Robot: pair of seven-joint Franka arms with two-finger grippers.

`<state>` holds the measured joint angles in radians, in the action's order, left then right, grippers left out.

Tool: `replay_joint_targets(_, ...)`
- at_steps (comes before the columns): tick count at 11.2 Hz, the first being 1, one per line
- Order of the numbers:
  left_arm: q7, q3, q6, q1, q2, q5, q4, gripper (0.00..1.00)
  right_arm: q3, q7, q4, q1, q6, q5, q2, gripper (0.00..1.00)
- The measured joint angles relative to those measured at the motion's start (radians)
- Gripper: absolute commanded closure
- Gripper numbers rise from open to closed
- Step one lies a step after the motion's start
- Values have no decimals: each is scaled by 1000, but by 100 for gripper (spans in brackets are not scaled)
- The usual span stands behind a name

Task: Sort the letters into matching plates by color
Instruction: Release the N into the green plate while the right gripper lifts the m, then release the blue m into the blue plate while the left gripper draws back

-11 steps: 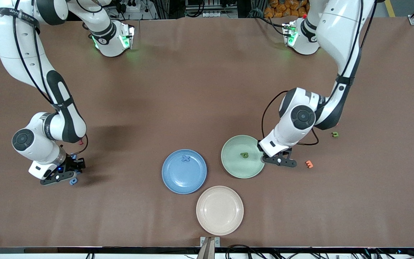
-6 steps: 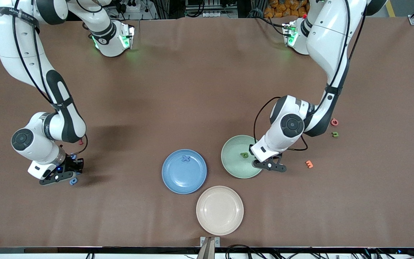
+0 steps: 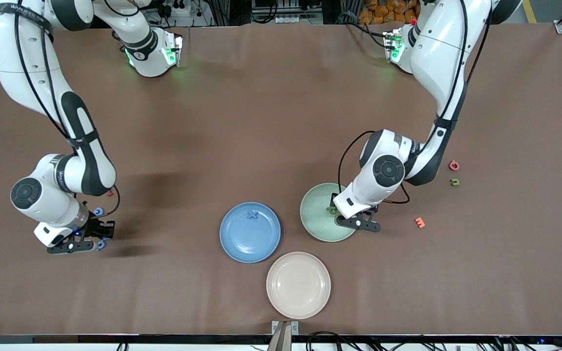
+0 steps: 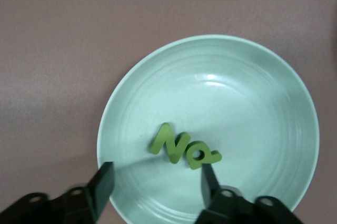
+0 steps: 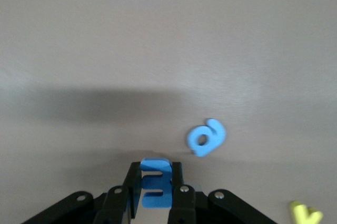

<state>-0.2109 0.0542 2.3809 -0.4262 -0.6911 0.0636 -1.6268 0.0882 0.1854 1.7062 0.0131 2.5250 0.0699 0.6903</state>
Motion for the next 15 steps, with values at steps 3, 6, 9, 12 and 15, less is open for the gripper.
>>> replay_joint_targets(3,0,-6,-141,21,38,0,17,0,-42,-312,-13,62,-3,4,-8,78)
replay_joint_targets(6,43,-9,-229,69,131,0,-49,0,-52,-575,-30,170,-3,64,-7,78)
replay_joint_targets(9,77,-10,-223,114,212,-53,-175,0,-53,-802,-64,284,-3,106,-7,77)
replay_joint_targets(12,82,-11,-105,158,289,-66,-339,0,-55,-928,-141,364,-2,150,-5,77)
replay_joint_targets(15,85,-12,-46,212,362,-66,-473,0,-56,-953,-189,456,-2,207,16,71)
